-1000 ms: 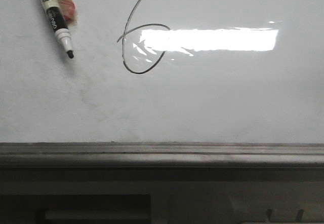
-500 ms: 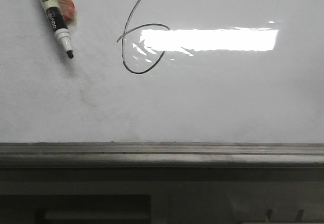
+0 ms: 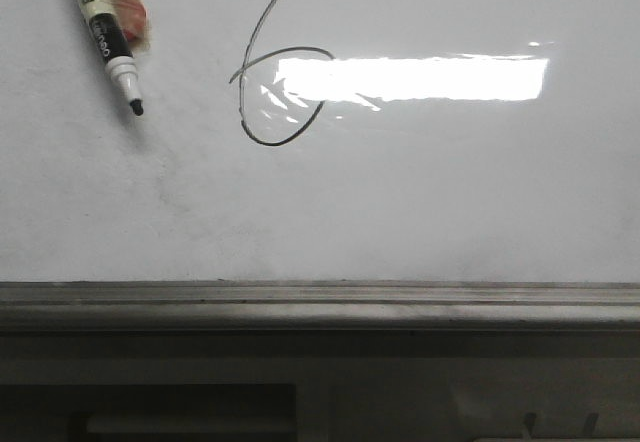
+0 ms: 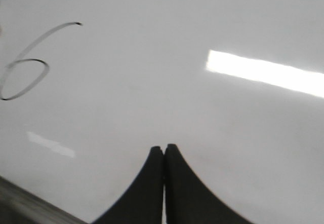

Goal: Write number 6 on whiteboard

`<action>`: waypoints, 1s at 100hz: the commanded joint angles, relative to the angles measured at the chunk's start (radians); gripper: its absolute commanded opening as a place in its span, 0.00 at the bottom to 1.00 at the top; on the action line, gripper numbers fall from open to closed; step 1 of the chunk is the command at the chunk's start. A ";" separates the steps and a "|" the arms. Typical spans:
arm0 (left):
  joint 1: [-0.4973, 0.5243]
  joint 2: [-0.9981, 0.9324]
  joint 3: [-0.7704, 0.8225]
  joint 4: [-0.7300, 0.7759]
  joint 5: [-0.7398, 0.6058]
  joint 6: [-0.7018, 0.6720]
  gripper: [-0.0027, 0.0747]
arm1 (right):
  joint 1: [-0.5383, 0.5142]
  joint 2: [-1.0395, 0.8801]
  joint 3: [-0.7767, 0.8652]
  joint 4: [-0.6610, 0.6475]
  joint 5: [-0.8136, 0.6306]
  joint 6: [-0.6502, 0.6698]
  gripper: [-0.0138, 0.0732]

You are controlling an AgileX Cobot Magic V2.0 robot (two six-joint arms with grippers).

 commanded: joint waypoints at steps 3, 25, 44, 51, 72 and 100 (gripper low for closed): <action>0.001 -0.032 0.049 -0.011 -0.071 -0.013 0.01 | -0.144 0.013 0.010 -0.043 -0.092 0.024 0.08; 0.001 -0.032 0.049 -0.011 -0.071 -0.013 0.01 | -0.258 -0.016 0.094 -0.139 -0.160 0.099 0.08; 0.001 -0.032 0.049 -0.011 -0.071 -0.013 0.01 | -0.255 -0.022 0.164 -0.196 -0.194 0.164 0.08; 0.001 -0.032 0.049 -0.011 -0.071 -0.013 0.01 | -0.254 -0.022 0.164 -0.248 -0.194 0.164 0.08; 0.001 -0.032 0.049 -0.011 -0.071 -0.013 0.01 | -0.254 -0.022 0.164 -0.263 -0.194 0.164 0.08; 0.001 -0.032 0.049 -0.011 -0.071 -0.013 0.01 | -0.254 -0.022 0.163 -0.248 -0.199 0.164 0.08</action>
